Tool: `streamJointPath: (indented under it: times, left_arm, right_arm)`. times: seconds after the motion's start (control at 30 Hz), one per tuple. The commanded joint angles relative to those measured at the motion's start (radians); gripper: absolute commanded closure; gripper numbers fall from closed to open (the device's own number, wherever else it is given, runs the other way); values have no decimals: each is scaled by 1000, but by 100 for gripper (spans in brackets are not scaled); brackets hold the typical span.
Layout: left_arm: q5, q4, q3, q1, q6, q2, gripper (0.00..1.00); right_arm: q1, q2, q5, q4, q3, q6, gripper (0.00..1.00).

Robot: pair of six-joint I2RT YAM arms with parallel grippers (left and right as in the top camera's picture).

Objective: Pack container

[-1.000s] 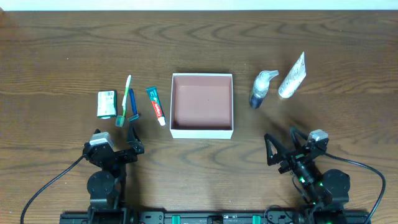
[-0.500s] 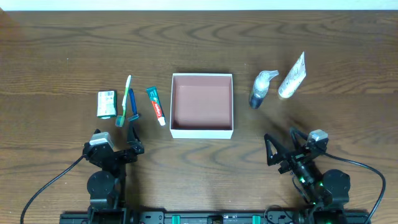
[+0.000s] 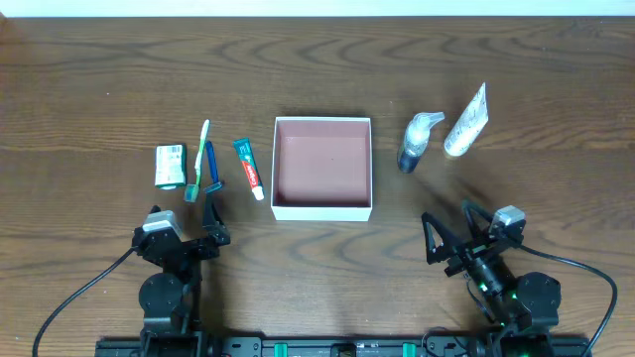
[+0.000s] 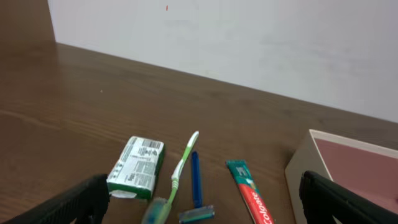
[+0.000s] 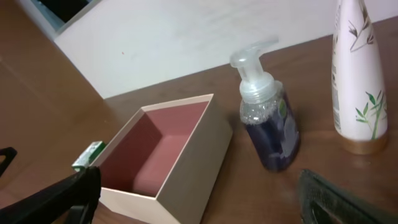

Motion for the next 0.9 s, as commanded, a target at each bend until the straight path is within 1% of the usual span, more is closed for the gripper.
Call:
streamJointPath:
  times: [0.0, 0.1, 0.17, 0.23, 0.37, 0.47, 0.53, 0.6, 0.7, 0.77, 0.87]
  left_arm:
    - [-18, 30, 12, 4, -23, 3, 2]
    - [-19, 41, 87, 4, -23, 6, 2]
    - [-19, 17, 146, 4, -23, 19, 2]
    - [-20, -41, 222, 5, -23, 50, 2]
    - [-64, -199, 417, 5, -23, 174, 2]
    - [-103, -318, 589, 5, -15, 306, 2]
    - [-143, -403, 708, 6, -10, 404, 2]
    - [-164, -485, 817, 13, 33, 499, 2]
    - [-170, -613, 982, 45, 96, 644, 2]
    - [-169, -669, 1060, 79, 103, 710, 2]
    - [-169, -714, 1156, 152, 102, 792, 2]
  right_arm:
    - [-1, 2, 4, 1, 35, -6, 1]
    - [-1, 35, 27, -29, 122, -66, 1]
    - [-1, 90, 46, -52, 202, -95, 1]
    - [-1, 167, 49, -74, 287, -132, 1]
    - [-1, 378, 49, -162, 493, -216, 1]
    - [-1, 560, 51, -272, 672, -285, 1]
    - [-1, 682, 76, -380, 802, -298, 1]
    - [-1, 781, 109, -491, 917, -303, 1]
    - [1, 951, 134, -696, 1124, -362, 1]
    - [1, 1024, 114, -771, 1213, -362, 1]
    - [1, 1106, 14, -816, 1287, -351, 1]
